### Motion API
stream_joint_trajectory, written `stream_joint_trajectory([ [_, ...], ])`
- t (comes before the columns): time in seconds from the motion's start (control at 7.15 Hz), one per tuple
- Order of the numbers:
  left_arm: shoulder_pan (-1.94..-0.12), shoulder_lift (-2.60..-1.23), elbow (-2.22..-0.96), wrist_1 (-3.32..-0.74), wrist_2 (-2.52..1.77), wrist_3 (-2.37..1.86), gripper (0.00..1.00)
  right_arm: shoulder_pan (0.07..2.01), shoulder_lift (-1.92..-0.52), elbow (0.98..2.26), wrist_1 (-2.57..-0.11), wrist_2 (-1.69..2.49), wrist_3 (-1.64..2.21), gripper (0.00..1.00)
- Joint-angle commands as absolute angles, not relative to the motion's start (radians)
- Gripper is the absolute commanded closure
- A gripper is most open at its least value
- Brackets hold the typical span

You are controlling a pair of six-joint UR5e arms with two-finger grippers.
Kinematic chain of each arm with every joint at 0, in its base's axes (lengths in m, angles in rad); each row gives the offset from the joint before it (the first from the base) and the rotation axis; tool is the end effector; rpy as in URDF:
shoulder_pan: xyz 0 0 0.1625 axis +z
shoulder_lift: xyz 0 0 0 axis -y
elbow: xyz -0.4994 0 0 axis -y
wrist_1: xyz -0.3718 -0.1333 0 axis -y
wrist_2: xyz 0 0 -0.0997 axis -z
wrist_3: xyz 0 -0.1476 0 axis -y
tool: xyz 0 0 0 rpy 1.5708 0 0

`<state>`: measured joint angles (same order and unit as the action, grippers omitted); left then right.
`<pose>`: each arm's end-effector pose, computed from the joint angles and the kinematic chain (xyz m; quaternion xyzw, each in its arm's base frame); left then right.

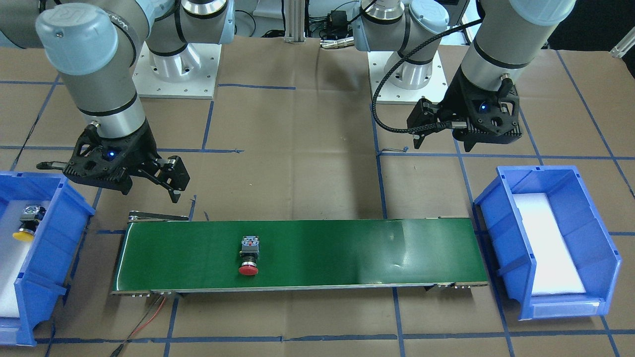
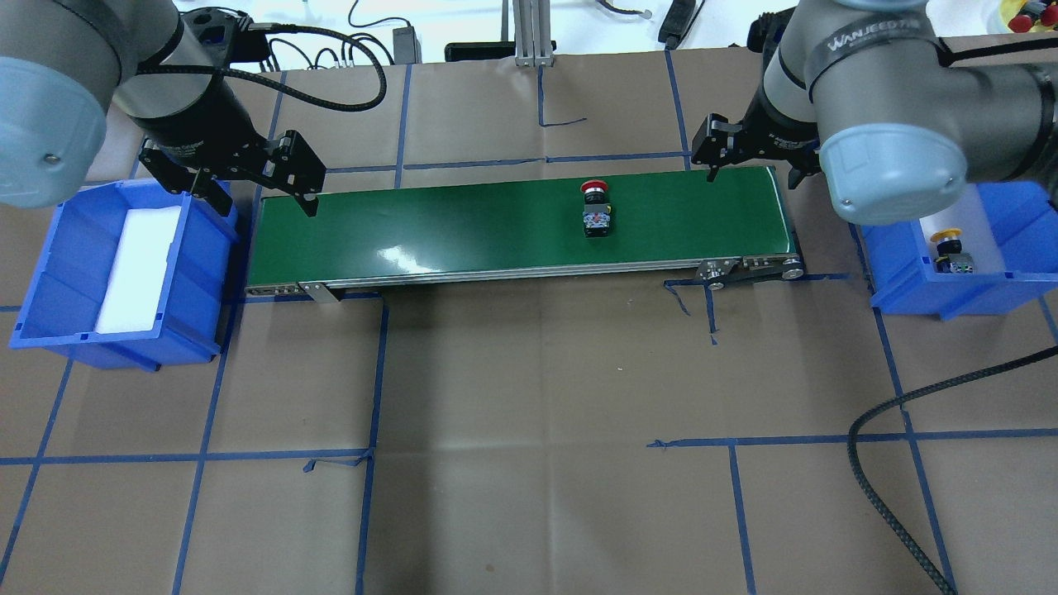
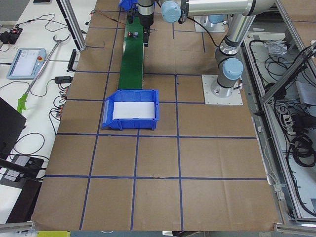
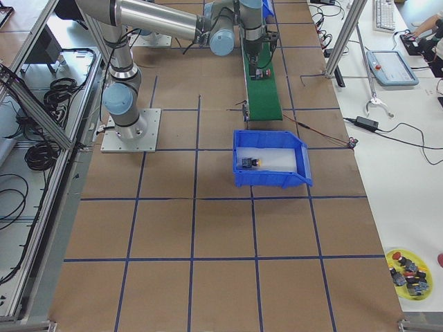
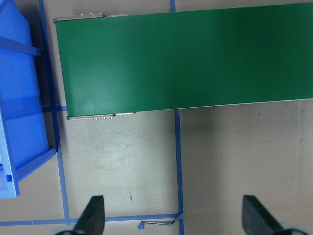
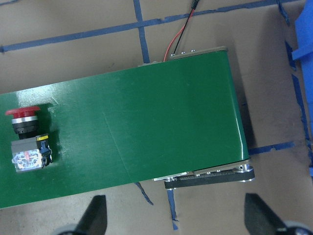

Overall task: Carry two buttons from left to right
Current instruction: 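Move the right gripper back over the red button on the conveyor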

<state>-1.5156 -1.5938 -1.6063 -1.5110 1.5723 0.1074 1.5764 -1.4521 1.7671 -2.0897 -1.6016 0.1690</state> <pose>-0.1063 -0.4891 0.4926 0.0261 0.9997 -0.0006 0.0008 0.1318 -0.5394 0.4189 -0.0827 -0.9912 0.1027 0.0064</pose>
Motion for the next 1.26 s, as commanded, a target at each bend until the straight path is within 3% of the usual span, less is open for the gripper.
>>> stream_joint_trajectory([
  [0.0, -1.516, -1.594, -1.608, -1.511, 1.572, 0.107, 0.0, 1.586, -1.45, 1.812, -2.177, -1.6, 0.17, 0.01],
  [0.84, -1.516, -1.594, -1.608, -1.511, 1.572, 0.107, 0.0, 1.586, -1.353, 1.795, -2.178, -1.511, 0.176, 0.01],
  [1.12, -1.516, -1.592, -1.608, -1.511, 1.572, 0.107, 0.0, 1.588, -1.281, 1.716, -2.163, -1.5, 0.17, 0.01],
])
